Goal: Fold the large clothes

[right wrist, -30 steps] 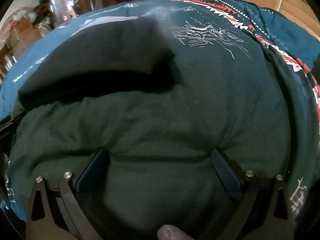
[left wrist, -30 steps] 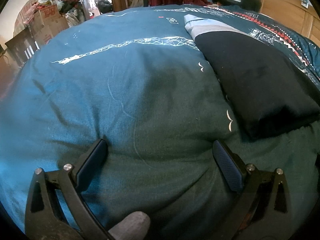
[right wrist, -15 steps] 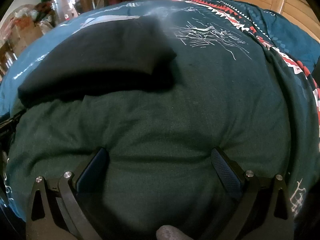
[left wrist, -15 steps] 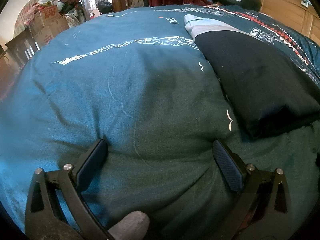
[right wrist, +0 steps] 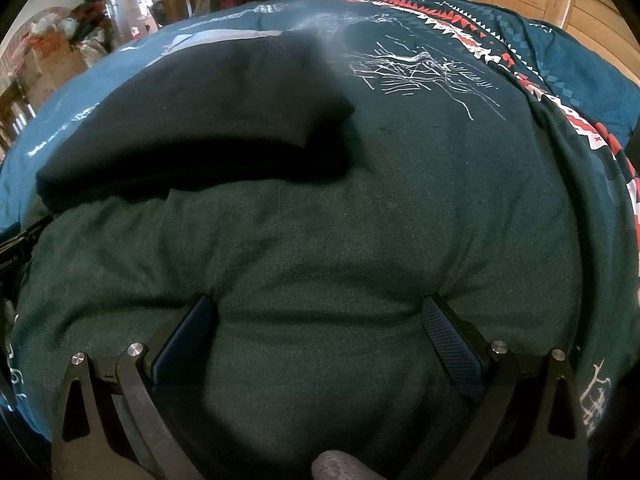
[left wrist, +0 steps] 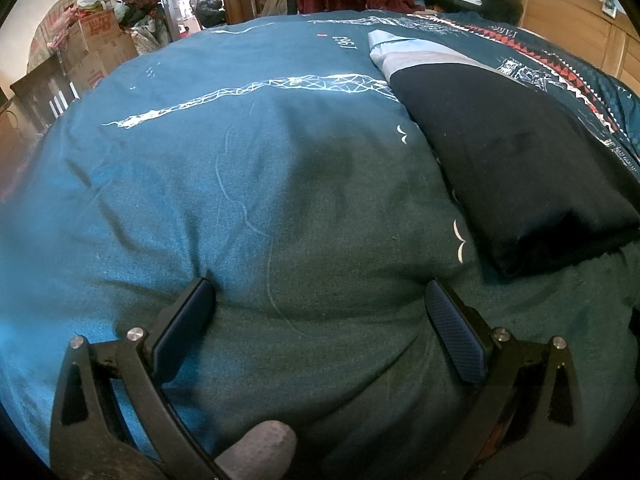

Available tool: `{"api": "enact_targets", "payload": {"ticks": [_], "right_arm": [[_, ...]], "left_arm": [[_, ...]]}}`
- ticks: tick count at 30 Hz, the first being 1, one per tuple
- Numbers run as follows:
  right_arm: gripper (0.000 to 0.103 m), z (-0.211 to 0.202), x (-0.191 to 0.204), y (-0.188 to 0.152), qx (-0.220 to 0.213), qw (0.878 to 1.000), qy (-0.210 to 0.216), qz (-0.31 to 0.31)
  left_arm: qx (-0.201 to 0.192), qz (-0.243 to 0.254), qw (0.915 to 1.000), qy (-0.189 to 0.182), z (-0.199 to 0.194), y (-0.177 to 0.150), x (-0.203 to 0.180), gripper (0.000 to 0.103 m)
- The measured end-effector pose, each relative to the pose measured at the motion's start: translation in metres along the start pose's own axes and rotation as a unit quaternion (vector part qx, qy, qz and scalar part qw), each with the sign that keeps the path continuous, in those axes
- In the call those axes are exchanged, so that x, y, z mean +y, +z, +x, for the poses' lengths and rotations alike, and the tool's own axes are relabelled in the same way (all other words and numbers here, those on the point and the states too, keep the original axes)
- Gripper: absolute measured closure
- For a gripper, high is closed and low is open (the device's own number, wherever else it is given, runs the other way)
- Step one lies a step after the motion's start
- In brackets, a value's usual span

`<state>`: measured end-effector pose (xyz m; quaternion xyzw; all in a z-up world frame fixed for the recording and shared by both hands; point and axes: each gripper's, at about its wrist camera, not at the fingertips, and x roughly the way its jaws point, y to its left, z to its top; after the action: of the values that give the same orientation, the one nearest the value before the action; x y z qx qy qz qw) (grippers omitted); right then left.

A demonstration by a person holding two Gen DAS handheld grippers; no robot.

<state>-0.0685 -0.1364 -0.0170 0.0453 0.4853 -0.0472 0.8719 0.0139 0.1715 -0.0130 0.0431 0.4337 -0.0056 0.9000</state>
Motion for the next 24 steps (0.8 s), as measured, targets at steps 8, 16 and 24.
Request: {"api": "enact_targets", "payload": {"ticks": [8,16,24], "right_arm": [[0.0,0.0006,-0.0002,0.0007,0.0,1.0,0.001,-0.001],[0.0,0.0018,-0.001,0.001,0.001,1.0,0.002,-0.001],[0.0,0.0031,-0.0017,0.0013,0.0,1.0,0.003,-0.001]], "left_arm": [[0.0,0.0,1.0,0.0,0.0001,0.0,0.0001,0.0],[0.0,0.0,1.0,0.0,0.0001,-0.0001,0.0001,0.0],[0.0,0.0,1.0,0.0,0.0001,-0.0002,0.0001,0.0]]}}
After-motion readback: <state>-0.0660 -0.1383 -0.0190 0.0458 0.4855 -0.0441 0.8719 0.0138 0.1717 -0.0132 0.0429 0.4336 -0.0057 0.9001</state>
